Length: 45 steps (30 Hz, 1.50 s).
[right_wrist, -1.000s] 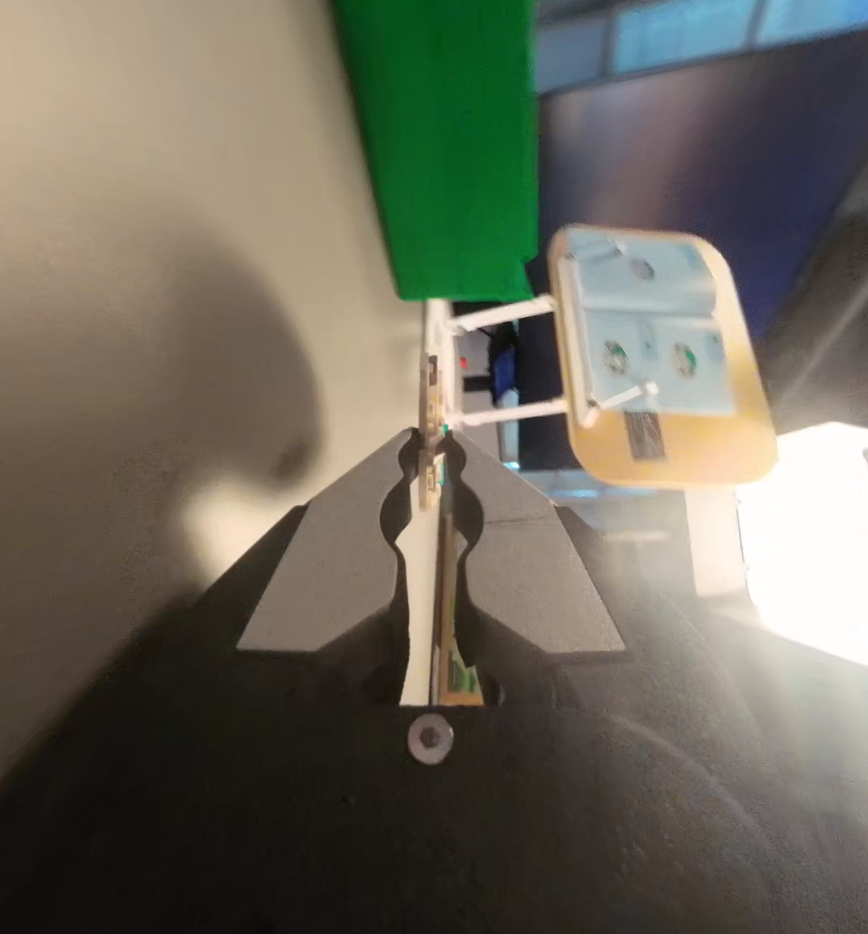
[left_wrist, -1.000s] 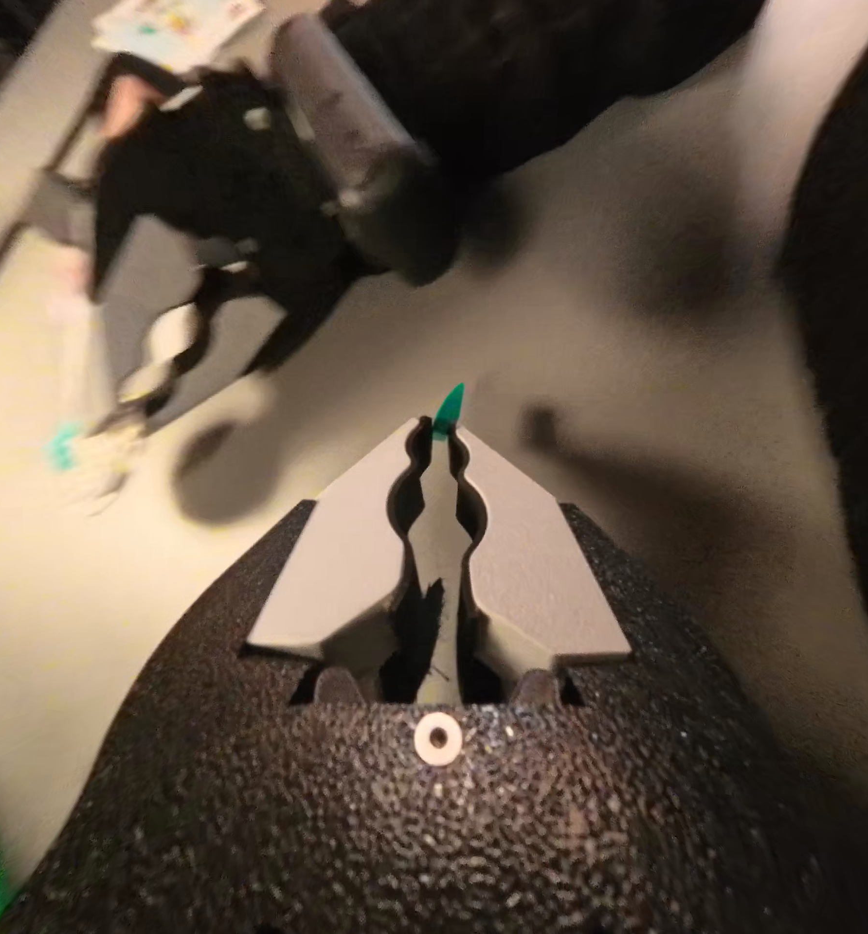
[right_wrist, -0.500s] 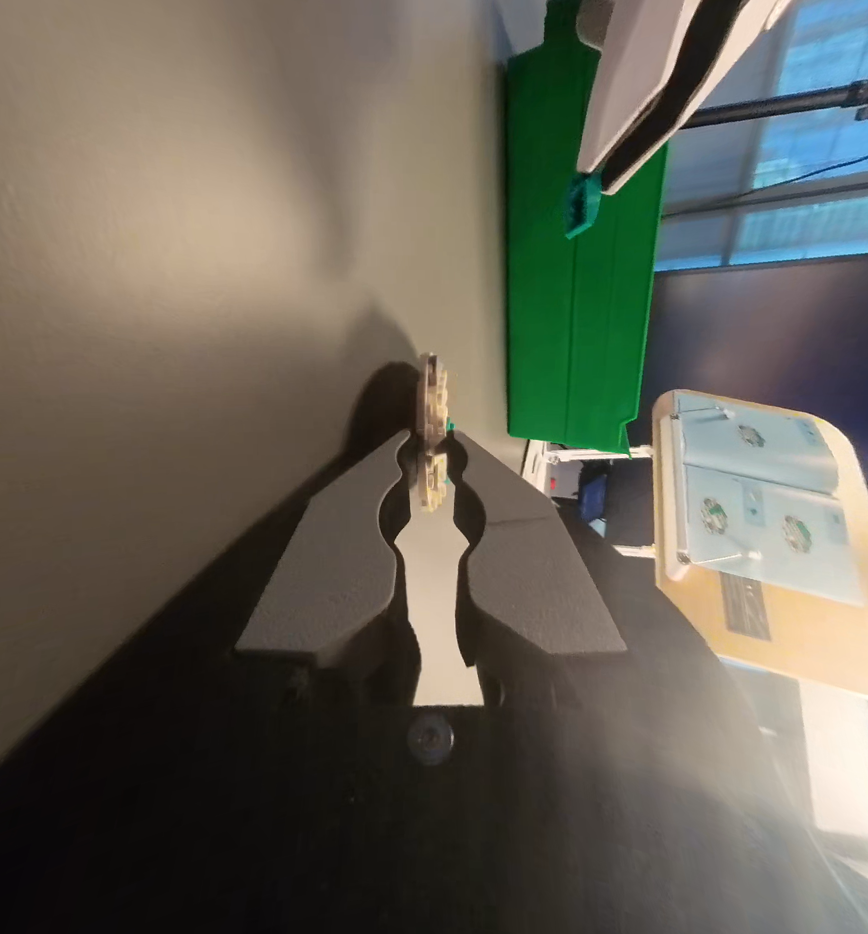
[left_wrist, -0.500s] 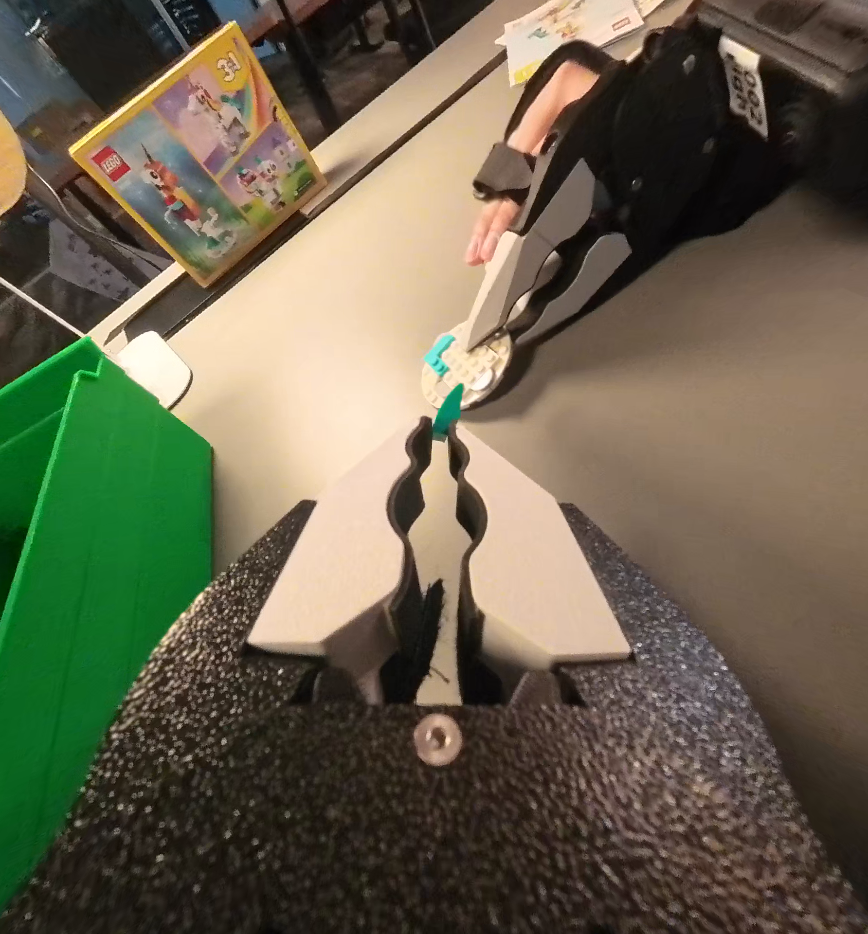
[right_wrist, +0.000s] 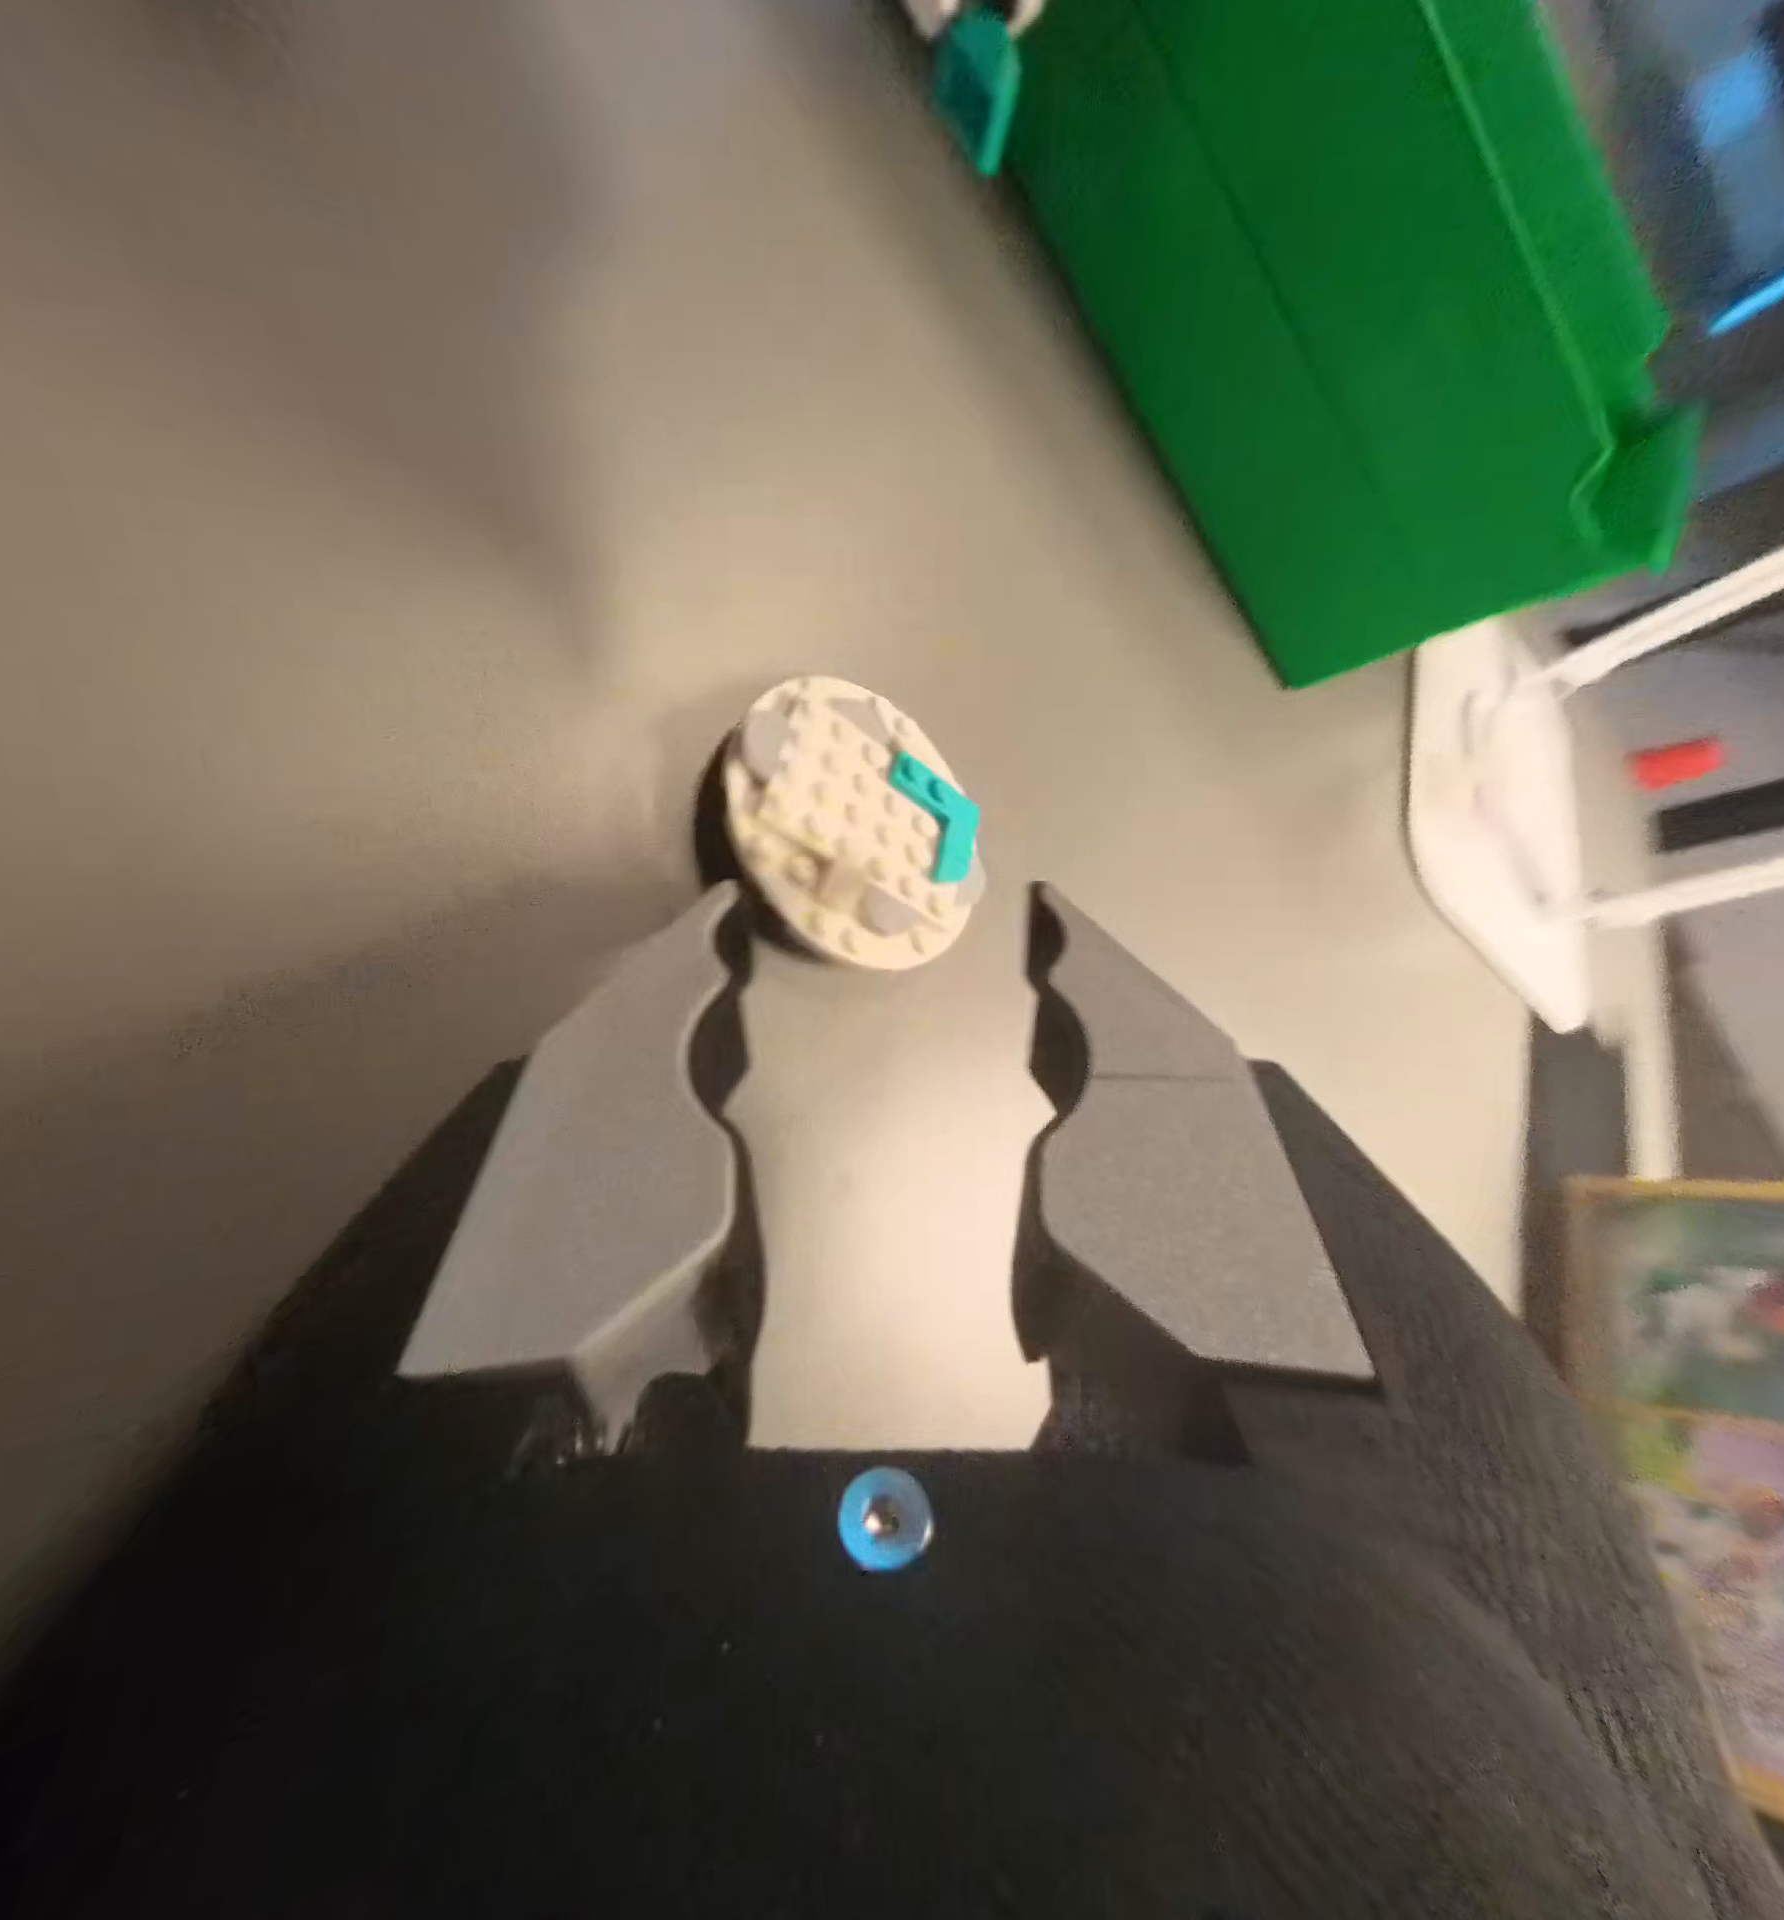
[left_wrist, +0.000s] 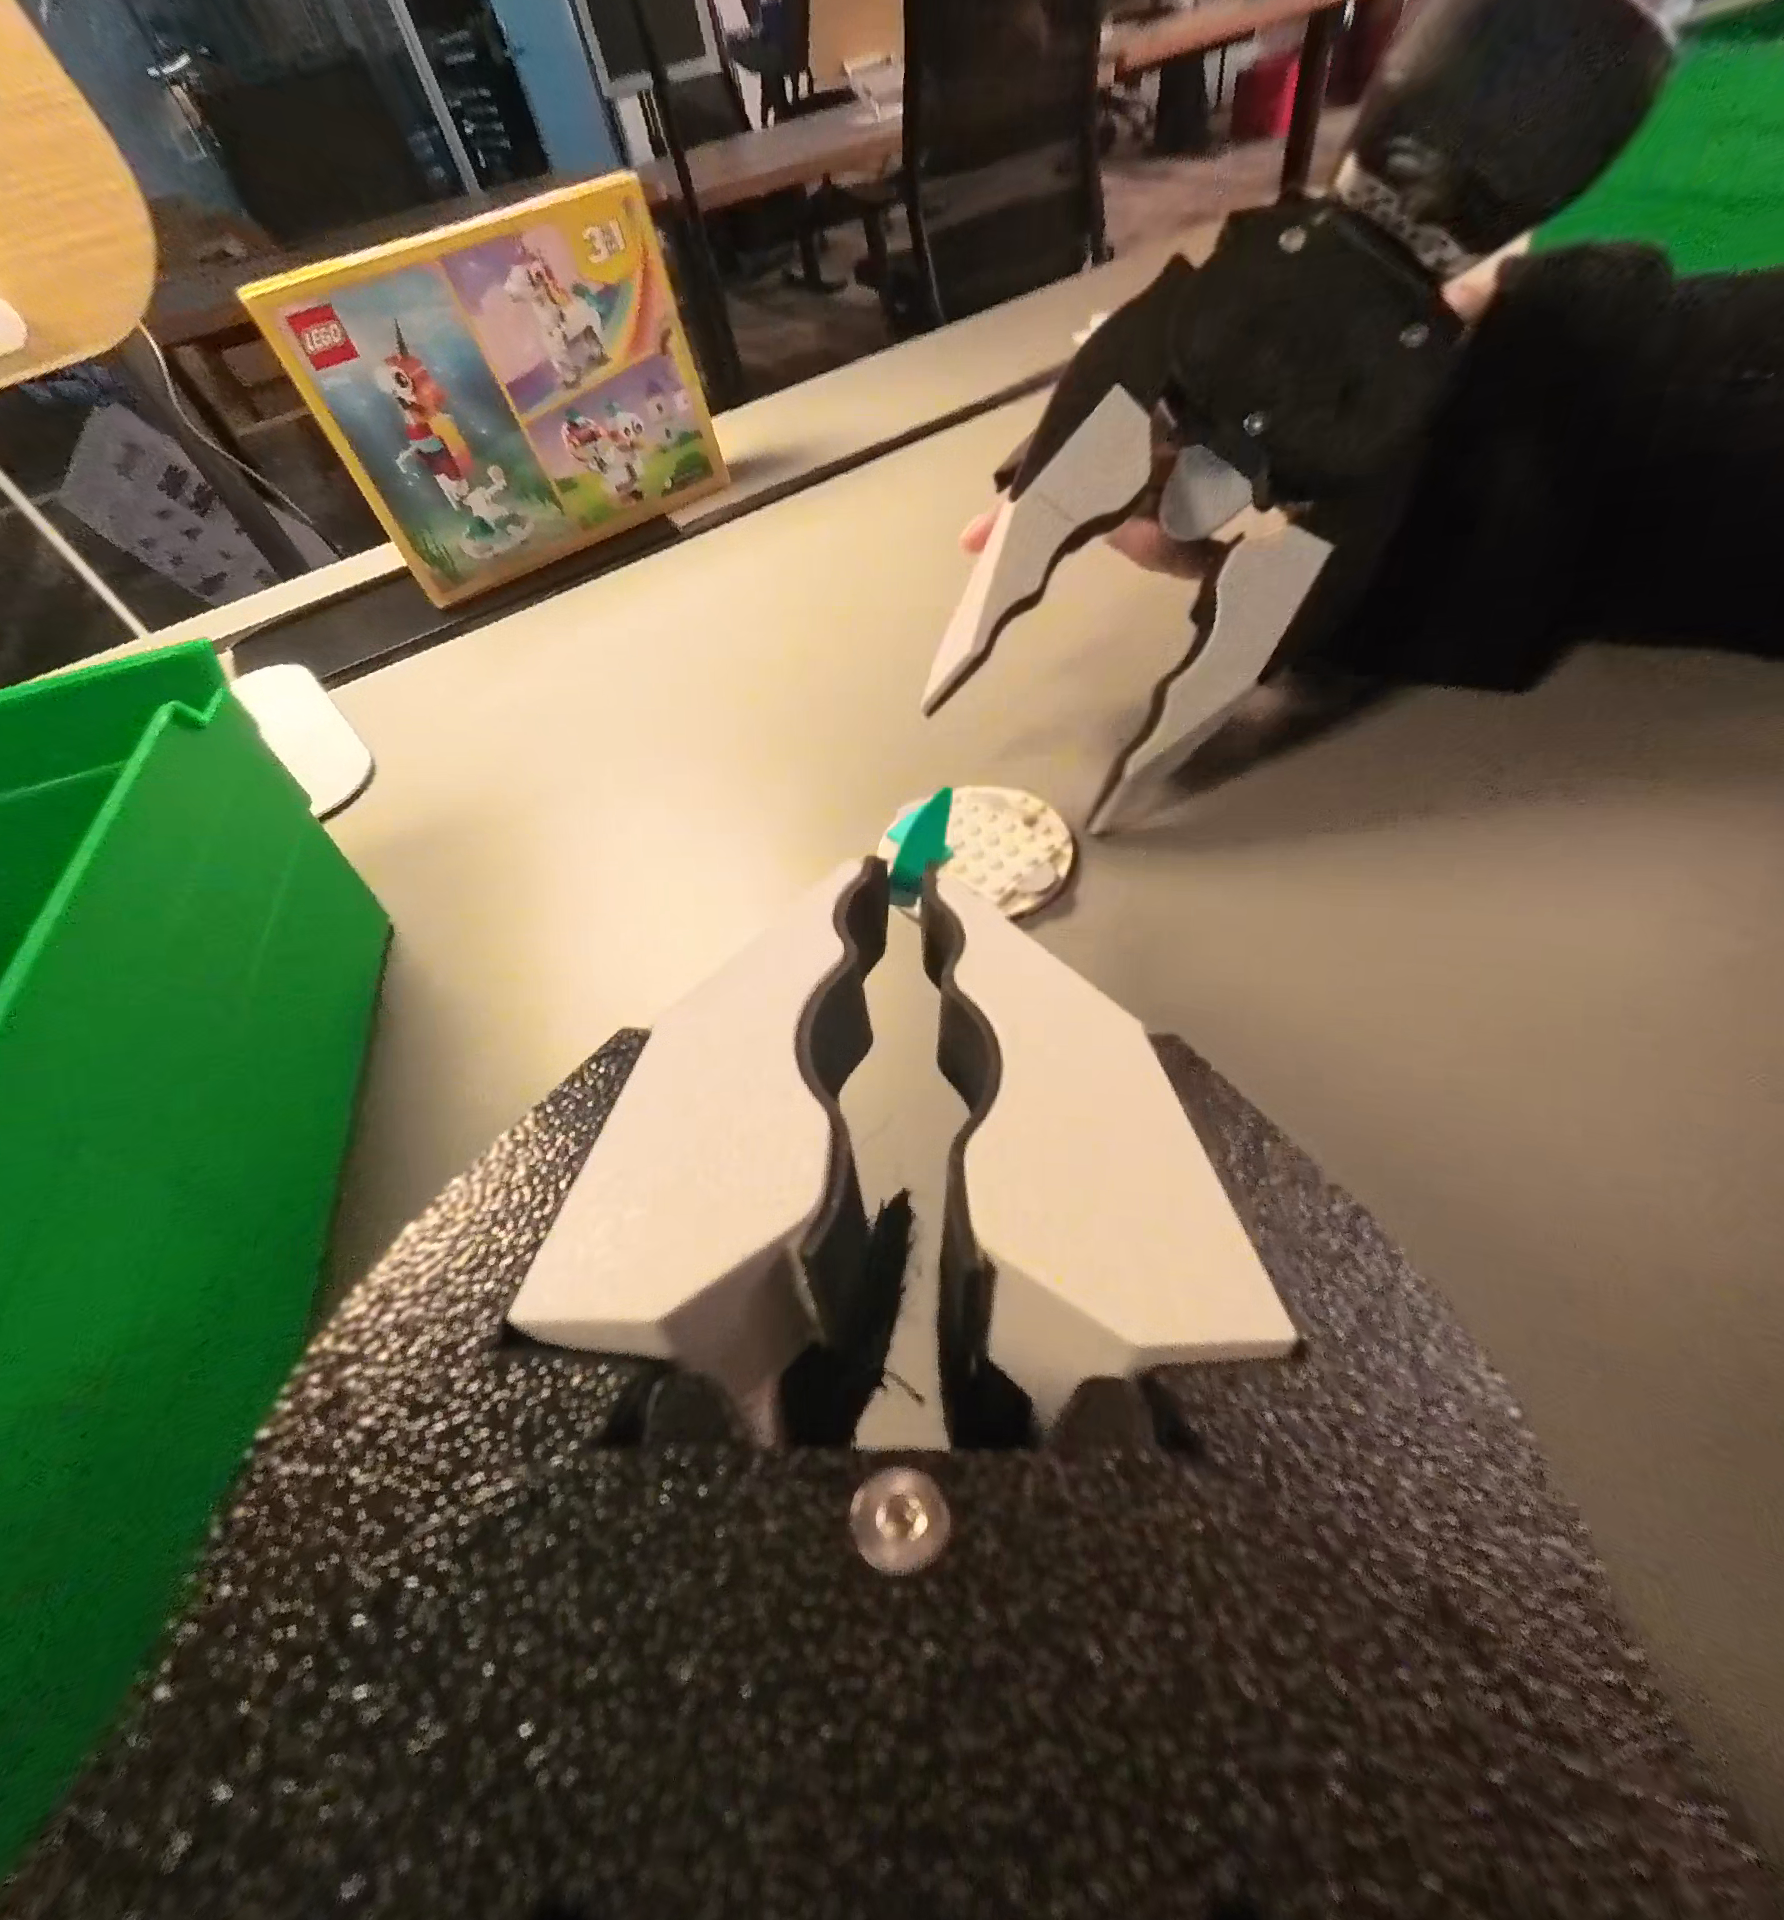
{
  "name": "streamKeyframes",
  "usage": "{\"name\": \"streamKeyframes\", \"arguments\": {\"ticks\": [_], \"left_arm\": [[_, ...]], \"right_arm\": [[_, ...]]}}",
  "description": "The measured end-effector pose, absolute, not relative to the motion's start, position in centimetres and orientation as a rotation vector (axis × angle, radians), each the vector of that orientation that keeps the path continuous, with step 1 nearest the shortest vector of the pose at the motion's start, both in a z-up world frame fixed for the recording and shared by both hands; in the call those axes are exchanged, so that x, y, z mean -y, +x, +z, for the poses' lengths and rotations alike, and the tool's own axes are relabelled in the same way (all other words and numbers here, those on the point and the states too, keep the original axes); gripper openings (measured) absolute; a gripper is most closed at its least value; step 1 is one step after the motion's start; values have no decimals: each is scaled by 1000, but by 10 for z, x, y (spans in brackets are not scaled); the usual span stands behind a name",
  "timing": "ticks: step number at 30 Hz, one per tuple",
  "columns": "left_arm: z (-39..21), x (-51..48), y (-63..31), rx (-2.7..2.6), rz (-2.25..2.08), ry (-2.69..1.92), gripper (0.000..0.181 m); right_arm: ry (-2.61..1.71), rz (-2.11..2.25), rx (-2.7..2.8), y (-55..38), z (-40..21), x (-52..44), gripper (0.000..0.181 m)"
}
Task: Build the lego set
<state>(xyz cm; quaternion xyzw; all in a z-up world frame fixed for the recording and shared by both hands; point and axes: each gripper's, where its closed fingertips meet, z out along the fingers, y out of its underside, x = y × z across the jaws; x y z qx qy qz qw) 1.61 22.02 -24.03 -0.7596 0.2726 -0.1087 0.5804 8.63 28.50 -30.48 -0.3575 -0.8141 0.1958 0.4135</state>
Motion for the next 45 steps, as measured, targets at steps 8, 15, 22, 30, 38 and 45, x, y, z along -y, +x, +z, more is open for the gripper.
{"name": "streamKeyframes", "arguments": {"ticks": [8, 15, 22, 30, 38, 45], "left_arm": [[-203, -212, 50, -604, -570, -1527, 3], [-204, -209, 66, -695, -558, -1500, 3], [-204, -206, 68, -698, -582, -1494, 3], [-221, -230, 41, -614, -259, -1590, 12], [-221, -236, 26, -493, -349, -1652, 22], [-218, -238, 22, -457, -348, -1651, 18]], "right_arm": [[-904, 1052, 1802, 81, -216, -240, 33], [-759, 1322, 1684, 73, -181, -197, 9], [-752, 1288, 1701, 69, -192, -196, 4], [-746, 1029, 1645, 57, -215, -221, 3], [-558, 406, 1392, 52, -216, -260, 3], [-428, 217, 1405, 51, -224, -255, 3]]}}
